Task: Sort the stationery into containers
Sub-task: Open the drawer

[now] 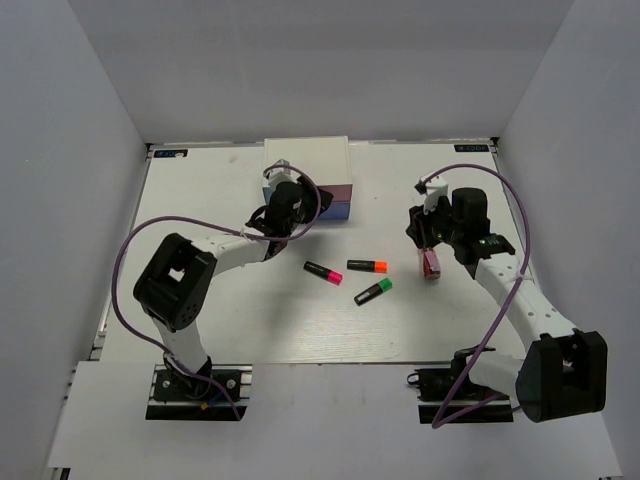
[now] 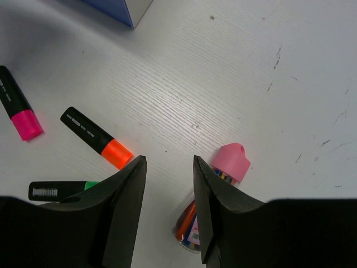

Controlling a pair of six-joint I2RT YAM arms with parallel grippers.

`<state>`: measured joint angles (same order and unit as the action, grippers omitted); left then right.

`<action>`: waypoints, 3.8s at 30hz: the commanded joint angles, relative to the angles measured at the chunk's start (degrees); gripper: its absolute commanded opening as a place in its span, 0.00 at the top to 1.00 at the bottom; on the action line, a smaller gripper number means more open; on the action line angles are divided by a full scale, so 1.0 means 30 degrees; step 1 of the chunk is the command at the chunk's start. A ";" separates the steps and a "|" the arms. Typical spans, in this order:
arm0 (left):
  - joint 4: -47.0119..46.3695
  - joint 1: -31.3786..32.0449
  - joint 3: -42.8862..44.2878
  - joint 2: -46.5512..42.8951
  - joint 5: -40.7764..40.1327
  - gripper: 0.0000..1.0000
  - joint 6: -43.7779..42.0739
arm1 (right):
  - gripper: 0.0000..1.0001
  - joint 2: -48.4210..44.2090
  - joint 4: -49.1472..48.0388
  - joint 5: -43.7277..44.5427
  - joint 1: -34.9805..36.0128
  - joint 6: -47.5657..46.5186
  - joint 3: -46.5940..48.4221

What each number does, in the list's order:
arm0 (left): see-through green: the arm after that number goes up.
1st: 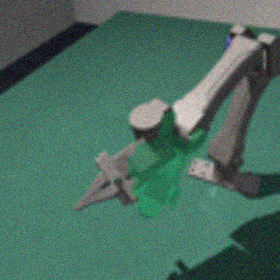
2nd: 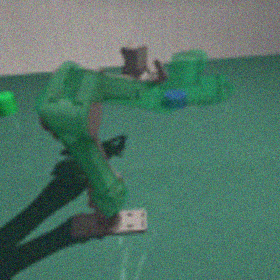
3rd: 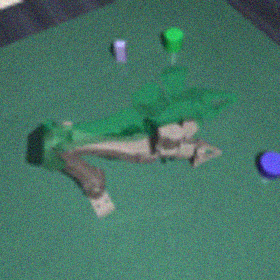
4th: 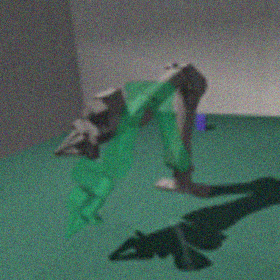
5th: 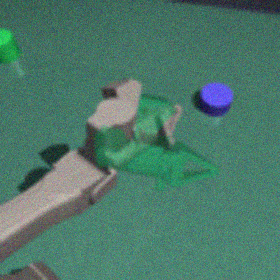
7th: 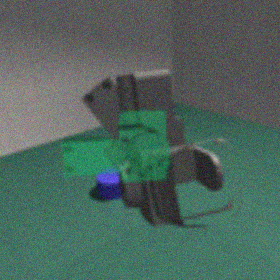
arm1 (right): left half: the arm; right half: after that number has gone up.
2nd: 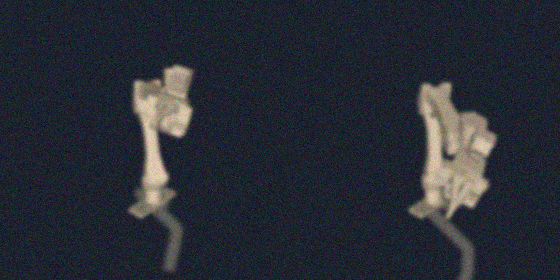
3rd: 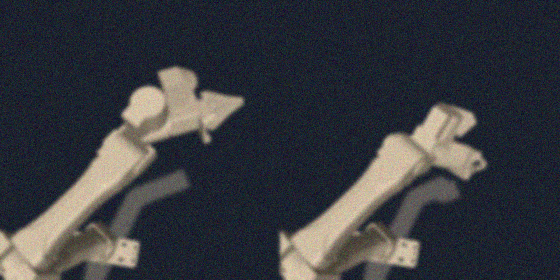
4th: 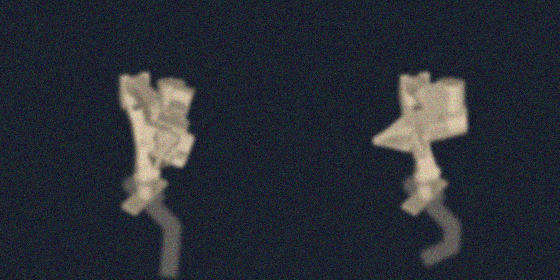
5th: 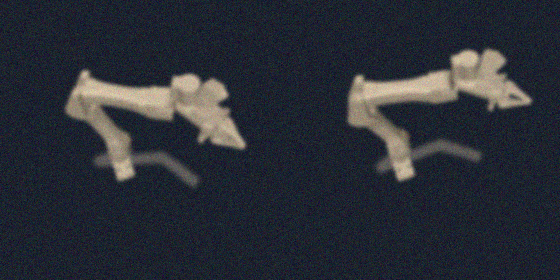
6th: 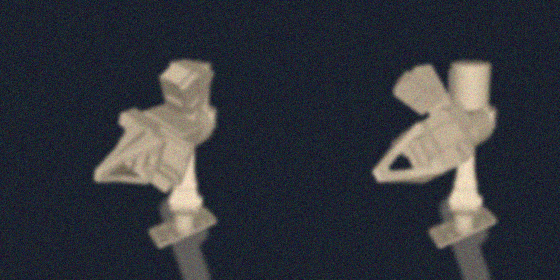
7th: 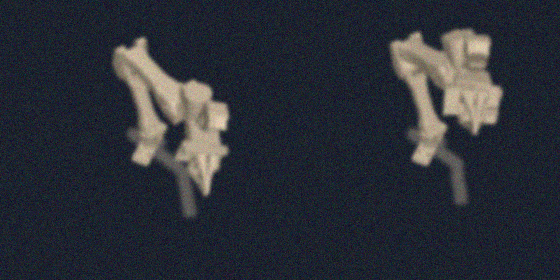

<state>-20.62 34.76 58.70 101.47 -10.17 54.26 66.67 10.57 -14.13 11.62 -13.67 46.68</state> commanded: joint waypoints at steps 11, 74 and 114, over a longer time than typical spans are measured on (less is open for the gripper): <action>0.1103 -0.0133 0.2290 0.0540 -0.1472 0.48 -0.0186 | 0.54 -0.0604 -0.0153 -0.0153 -0.0152 0.0221 -0.0178; 0.1132 0.1068 -0.3335 -0.2037 0.1194 0.81 -0.0213 | 0.36 -0.0136 0.0022 -0.0212 -0.0386 0.0660 -0.0031; 0.1542 0.1596 -0.5212 -0.3794 0.2542 0.82 -0.0948 | 0.53 0.4752 -0.0739 -1.0702 0.1632 -0.3643 0.7814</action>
<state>-21.47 38.59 42.85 89.27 -5.10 52.71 77.82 9.93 -42.52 14.35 -20.32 65.30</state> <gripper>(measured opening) 0.339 0.453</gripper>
